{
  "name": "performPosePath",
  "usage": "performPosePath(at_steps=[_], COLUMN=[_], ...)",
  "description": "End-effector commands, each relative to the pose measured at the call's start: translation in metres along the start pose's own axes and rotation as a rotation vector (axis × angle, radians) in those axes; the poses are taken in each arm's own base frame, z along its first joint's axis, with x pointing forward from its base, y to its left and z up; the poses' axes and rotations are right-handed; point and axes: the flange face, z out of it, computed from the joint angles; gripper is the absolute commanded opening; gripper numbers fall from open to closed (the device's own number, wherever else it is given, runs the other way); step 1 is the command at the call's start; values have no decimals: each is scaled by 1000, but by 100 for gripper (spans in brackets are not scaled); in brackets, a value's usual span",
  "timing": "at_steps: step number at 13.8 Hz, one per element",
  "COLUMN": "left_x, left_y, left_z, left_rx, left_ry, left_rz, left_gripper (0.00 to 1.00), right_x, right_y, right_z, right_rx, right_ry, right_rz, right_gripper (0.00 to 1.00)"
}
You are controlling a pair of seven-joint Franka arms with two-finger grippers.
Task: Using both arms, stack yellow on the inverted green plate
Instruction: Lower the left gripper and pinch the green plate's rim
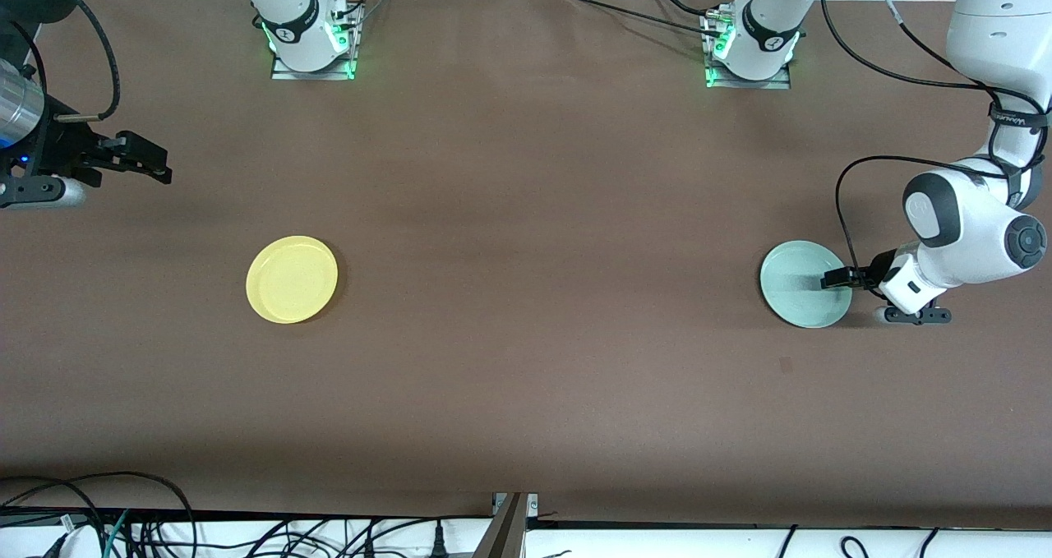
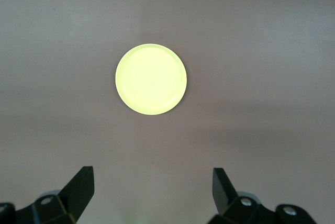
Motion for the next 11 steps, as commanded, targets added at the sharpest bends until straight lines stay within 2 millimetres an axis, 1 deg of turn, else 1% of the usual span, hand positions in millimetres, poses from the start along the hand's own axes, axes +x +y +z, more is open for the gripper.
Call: performPosePath(at_steps=[1,4,5,6,9,11], left_x=[-3,-5,-6,-7,-7,-8], left_y=[-14,-21,-24,-27,-28,-28], left_z=[7,8,8,11,12,16], left_rx=[-42,-45,-45,-47,-47,-48], left_ry=[18,18,19,14,13,7], left_rz=[5,0,-6,-9,-10,-11], left_gripper=[100,100,94,83,58,50], right_x=[-9,-9,-8,-9,-10,-10], right_y=[1,1,0,0,1,0], right_z=[-5,-5,-5,-5,-5,-5], right_rx=[14,14,14,14,14,14], right_ry=[1,1,1,0,-10,-10], right_rz=[14,14,12,12,14,12], right_gripper=[100,100,100,100,100,100])
